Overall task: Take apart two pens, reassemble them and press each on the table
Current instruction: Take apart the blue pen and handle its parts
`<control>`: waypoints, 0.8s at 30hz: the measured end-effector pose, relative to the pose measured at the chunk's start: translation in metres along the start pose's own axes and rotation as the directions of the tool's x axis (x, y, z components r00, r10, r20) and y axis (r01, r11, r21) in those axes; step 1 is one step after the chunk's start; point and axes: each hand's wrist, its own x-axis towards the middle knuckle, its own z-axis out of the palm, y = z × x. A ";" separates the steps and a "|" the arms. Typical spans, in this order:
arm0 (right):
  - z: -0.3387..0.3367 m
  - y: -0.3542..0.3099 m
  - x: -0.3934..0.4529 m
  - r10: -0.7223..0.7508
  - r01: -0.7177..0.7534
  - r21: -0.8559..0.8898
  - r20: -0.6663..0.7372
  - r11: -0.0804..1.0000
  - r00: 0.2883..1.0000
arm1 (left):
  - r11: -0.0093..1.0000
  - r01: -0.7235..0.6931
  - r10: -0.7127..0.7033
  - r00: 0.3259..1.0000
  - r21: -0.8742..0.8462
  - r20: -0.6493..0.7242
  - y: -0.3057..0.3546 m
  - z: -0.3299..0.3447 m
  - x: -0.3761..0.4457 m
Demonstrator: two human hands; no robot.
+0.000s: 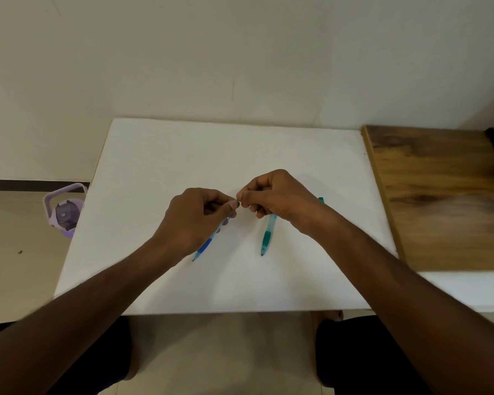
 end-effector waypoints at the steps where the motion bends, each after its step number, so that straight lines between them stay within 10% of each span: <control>1: 0.001 -0.001 0.000 -0.001 0.001 -0.031 0.011 1.000 1.000 | 1.000 -0.003 0.003 1.000 -0.007 0.002 -0.001 0.000 -0.001; 19: 0.001 -0.010 0.009 0.096 -0.087 0.078 -0.114 0.993 0.989 | 0.999 0.031 -0.032 0.999 0.018 0.042 -0.008 -0.002 -0.002; 24: -0.023 0.003 0.008 -0.252 0.098 -0.574 -0.194 0.813 0.948 | 0.997 0.035 -0.036 0.999 -0.069 -0.016 -0.015 -0.010 0.002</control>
